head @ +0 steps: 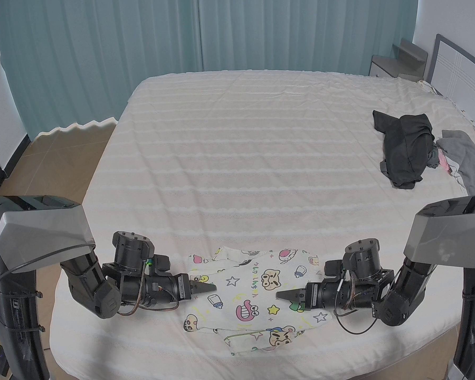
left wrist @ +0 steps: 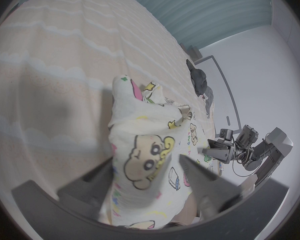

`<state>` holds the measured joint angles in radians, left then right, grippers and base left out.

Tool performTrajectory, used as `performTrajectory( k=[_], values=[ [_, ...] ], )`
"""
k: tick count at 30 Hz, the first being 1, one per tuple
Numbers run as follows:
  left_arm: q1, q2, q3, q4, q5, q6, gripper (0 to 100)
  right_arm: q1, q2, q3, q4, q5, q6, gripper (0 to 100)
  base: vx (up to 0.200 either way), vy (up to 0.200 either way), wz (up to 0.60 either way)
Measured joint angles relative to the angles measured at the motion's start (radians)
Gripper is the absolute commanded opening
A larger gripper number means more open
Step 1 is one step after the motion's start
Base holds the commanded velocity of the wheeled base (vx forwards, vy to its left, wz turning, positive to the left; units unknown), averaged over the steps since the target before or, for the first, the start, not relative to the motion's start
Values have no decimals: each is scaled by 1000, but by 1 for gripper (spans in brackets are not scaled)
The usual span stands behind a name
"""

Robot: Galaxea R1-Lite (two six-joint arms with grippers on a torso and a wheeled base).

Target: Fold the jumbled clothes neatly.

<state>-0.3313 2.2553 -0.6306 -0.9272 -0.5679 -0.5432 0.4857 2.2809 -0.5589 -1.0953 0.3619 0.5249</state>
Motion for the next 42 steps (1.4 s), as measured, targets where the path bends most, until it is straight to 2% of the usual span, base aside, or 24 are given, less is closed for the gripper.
performTrajectory(
  k=[11, 17, 20, 33, 42],
  values=[
    [-19, -19, 10, 0, 5, -31, 0, 11, 0, 1, -6, 1, 2, 0, 0, 0, 0],
    [-20, -58, 13, 1, 10, -187, 0, 12, -17, 7, -6, 0, 18, 0, 0, 0, 0],
    [-20, -81, 16, 4, 14, -221, 0, 16, -38, 10, -5, -2, 48, 0, 0, 0, 0],
    [-51, -143, 17, 85, 26, -241, 0, 22, -85, 36, -5, -5, 56, 0, 0, 0, 0],
    [-57, -153, 11, 115, 69, -243, 0, 22, -95, 41, -5, -3, 56, 0, 0, 0, 0]
  ],
)
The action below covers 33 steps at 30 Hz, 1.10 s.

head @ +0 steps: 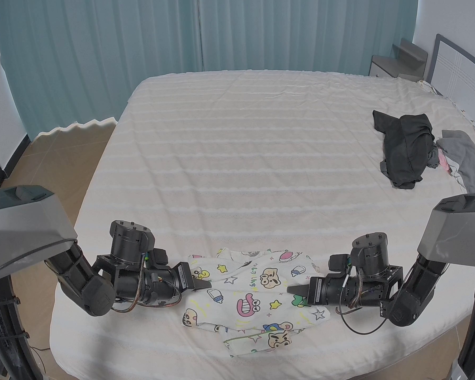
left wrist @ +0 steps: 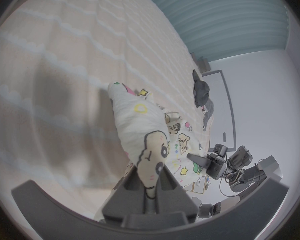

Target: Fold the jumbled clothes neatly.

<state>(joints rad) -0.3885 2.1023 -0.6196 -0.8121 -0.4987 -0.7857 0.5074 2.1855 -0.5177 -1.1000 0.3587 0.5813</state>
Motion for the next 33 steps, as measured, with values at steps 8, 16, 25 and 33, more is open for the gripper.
performTrajectory(
  k=[8, 16, 25, 33],
  values=[
    [4, -12, -37, 92, 16, -1, 0, 4, 0, -4, 1, 0, 0, 0, 0, 75, 0],
    [11, -36, -29, 94, 24, 1, 0, 6, 0, -2, 0, 0, 0, 0, 0, 200, 0],
    [26, -56, 11, 90, 34, 4, 0, 17, -2, -6, 0, 1, 0, 0, 0, 200, 0],
    [61, -65, 54, 83, 34, 5, 0, 43, 0, -16, 0, 0, 0, 0, 0, 200, 0]
  ],
)
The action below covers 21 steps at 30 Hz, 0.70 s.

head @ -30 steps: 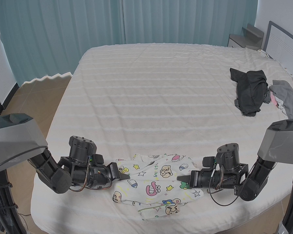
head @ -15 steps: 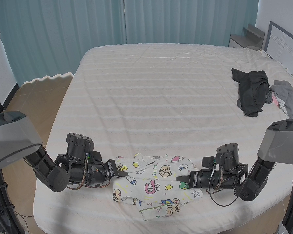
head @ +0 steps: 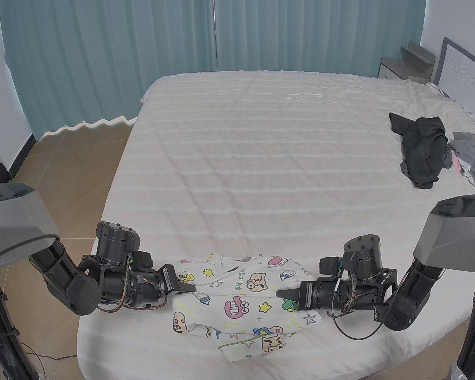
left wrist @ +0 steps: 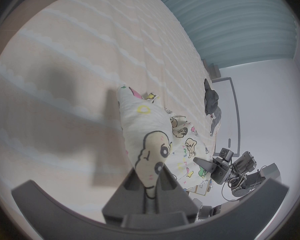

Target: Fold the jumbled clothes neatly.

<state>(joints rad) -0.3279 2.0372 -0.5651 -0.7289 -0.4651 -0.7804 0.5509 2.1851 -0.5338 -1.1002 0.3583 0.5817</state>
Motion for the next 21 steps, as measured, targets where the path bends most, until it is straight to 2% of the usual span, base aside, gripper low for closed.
performTrajectory(
  k=[14, 21],
  values=[
    [34, 6, 22, -2, 2, 0, 0, 22, 16, -21, 4, -2, 0, 0, 0, 200, 0],
    [35, 8, 39, -3, 10, 2, 0, 25, 29, -22, -2, -4, 1, 0, 0, 0, 0]
  ],
)
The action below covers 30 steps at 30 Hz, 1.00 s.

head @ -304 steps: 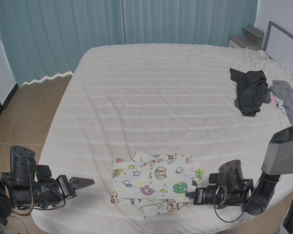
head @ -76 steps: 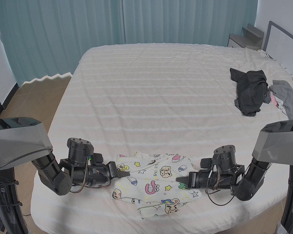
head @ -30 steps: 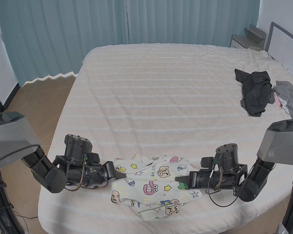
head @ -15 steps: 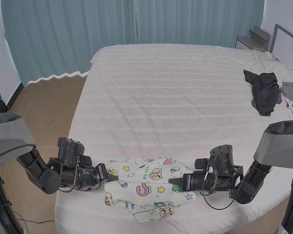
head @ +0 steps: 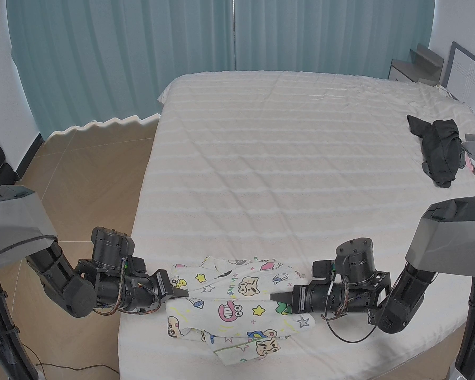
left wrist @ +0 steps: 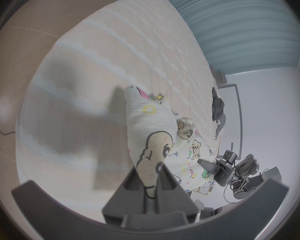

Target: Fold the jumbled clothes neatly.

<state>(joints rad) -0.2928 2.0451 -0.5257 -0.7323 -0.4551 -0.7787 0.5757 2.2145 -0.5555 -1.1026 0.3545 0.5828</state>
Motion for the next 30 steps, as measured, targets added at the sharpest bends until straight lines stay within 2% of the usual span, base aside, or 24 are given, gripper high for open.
performTrajectory(
  k=[22, 30],
  values=[
    [-17, 66, 48, -112, 65, 2, 0, 3, 13, 9, 0, -3, -1, 0, 0, 0, 0],
    [-18, 75, 52, -114, 66, 51, 0, 2, 13, 11, 0, -3, -1, 0, 0, 0, 0]
  ],
)
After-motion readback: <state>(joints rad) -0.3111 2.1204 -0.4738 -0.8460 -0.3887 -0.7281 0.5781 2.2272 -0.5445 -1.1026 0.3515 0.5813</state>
